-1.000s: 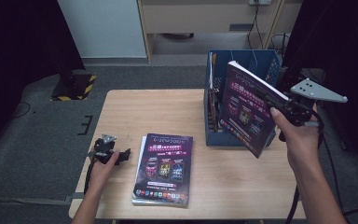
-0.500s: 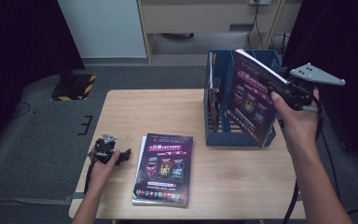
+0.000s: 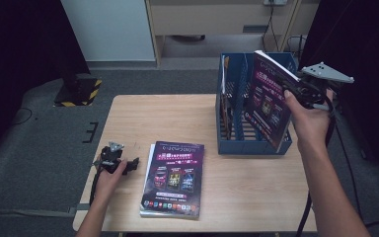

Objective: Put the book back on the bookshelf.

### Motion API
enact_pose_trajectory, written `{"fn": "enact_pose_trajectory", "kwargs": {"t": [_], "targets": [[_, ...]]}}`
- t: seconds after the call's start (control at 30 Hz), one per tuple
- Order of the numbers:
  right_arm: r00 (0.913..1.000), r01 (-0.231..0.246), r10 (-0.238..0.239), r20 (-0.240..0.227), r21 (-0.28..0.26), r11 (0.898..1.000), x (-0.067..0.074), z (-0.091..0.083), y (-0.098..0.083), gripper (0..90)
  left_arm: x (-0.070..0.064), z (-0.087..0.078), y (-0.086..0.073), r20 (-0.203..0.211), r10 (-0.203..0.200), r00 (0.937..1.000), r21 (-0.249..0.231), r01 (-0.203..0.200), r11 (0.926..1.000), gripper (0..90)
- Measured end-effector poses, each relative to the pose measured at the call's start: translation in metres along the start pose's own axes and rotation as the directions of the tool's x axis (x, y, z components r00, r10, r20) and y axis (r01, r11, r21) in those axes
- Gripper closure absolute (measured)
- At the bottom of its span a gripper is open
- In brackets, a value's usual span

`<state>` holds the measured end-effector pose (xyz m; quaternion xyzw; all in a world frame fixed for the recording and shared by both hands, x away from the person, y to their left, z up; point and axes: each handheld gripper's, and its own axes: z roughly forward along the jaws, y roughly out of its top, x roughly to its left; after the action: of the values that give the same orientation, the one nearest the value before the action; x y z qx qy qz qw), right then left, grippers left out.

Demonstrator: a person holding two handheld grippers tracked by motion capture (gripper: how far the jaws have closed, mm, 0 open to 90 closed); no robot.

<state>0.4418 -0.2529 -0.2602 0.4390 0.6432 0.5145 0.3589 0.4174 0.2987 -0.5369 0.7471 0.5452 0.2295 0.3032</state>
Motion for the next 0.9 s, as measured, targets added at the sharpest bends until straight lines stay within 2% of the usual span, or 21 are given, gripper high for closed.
{"fn": "enact_pose_trajectory", "kwargs": {"t": [0.27,0.47,0.9], "targets": [[0.9992,-0.021,0.02,0.036,0.022,1.0,-0.01,0.021,-0.004,82.6,-0.001,0.001,0.0,0.0,-0.001,1.0,0.002,0.001,1.0,1.4],[0.9982,-0.022,0.02,0.057,0.029,0.999,-0.011,0.036,-0.006,82.6,-0.001,0.001,0.001,-0.001,-0.004,1.0,0.001,0.004,1.0,1.0],[0.9954,-0.056,0.053,0.08,0.039,0.998,-0.012,0.062,-0.008,82.6,-0.003,0.001,0.0,0.005,0.0,1.0,-0.002,0.0,1.0,1.0]]}}
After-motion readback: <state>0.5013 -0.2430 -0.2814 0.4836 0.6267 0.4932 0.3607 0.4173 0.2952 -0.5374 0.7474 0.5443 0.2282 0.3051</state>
